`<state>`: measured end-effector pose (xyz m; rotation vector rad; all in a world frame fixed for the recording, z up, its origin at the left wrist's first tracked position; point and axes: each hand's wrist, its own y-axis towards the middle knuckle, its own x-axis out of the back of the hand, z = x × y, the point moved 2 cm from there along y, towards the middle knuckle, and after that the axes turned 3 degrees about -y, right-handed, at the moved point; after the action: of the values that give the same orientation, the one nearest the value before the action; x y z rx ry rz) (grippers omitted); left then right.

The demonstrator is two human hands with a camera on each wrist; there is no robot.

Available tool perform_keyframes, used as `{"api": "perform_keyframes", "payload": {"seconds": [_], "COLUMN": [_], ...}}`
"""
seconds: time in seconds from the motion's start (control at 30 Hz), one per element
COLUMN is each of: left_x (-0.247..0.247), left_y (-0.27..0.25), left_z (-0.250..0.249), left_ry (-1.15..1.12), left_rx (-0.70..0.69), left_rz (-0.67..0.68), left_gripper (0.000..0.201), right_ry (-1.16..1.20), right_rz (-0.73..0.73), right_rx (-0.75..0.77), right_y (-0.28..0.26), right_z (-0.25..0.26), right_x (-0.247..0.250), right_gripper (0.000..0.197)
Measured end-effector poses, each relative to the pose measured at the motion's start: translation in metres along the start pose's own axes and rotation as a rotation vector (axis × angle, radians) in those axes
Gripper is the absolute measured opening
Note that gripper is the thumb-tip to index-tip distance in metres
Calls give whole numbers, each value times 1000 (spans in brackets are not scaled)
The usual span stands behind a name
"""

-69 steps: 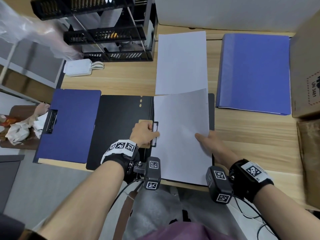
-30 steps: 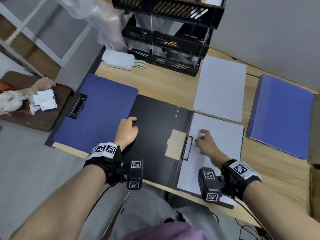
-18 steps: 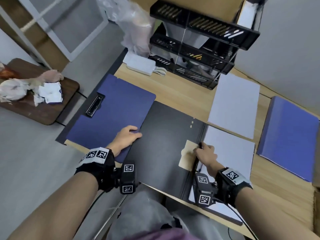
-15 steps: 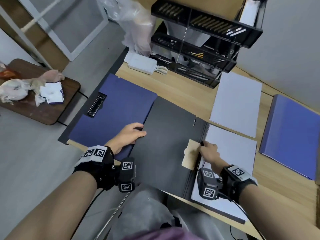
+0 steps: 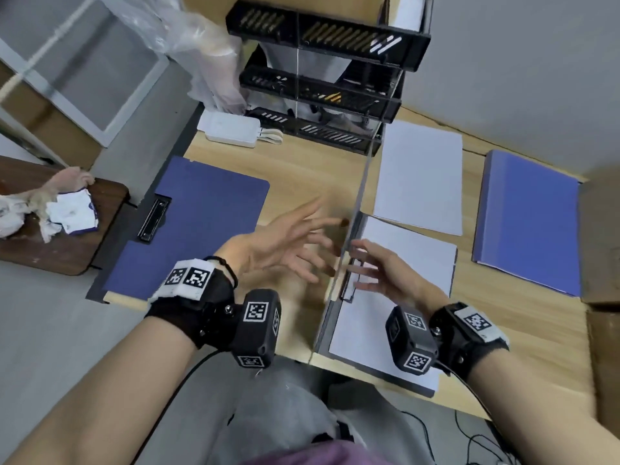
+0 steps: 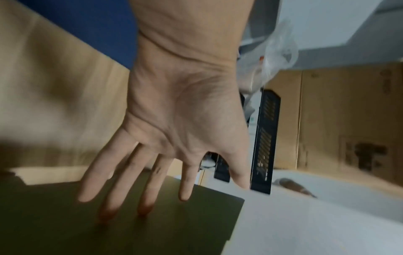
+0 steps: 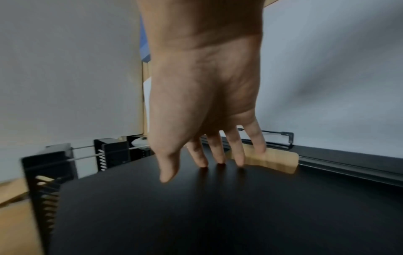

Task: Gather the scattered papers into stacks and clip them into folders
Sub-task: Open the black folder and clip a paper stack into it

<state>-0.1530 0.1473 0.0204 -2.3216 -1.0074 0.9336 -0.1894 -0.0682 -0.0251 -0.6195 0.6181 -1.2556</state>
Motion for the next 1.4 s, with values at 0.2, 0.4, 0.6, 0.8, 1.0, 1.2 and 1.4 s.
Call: {"api": "perform_keyframes", "payload": {"seconds": [0.2, 0.4, 0.6, 0.8, 1.0, 1.2, 1.4], "left_x": [-68, -113, -125, -109, -103, -86, -81], "left_y": [36, 73, 95, 88, 89, 91, 87], "left_z": [3, 17, 40, 65, 87, 100, 94], "left_ry": [244, 461, 470, 339, 279, 174, 227], "left_rx": [67, 87, 54, 33, 113, 189, 75], "left_rz": [10, -89, -341, -681, -705, -639, -423], "left_gripper": [60, 47, 43, 26, 14, 20, 36], "right_ry": [242, 430, 88, 243, 269, 195, 272], "right_rz": [95, -78, -406, -287, -290, -292, -380], "right_rx": [199, 185, -13, -52, -70, -77, -107], "right_y": [-53, -67, -74, -50, -48, -47, -46], "right_z": [11, -31, -99, -136, -130, -142, -144], "right_x": [31, 90, 163, 173, 161, 159, 133], "right_gripper": [62, 57, 30, 39, 32, 22, 24]}}
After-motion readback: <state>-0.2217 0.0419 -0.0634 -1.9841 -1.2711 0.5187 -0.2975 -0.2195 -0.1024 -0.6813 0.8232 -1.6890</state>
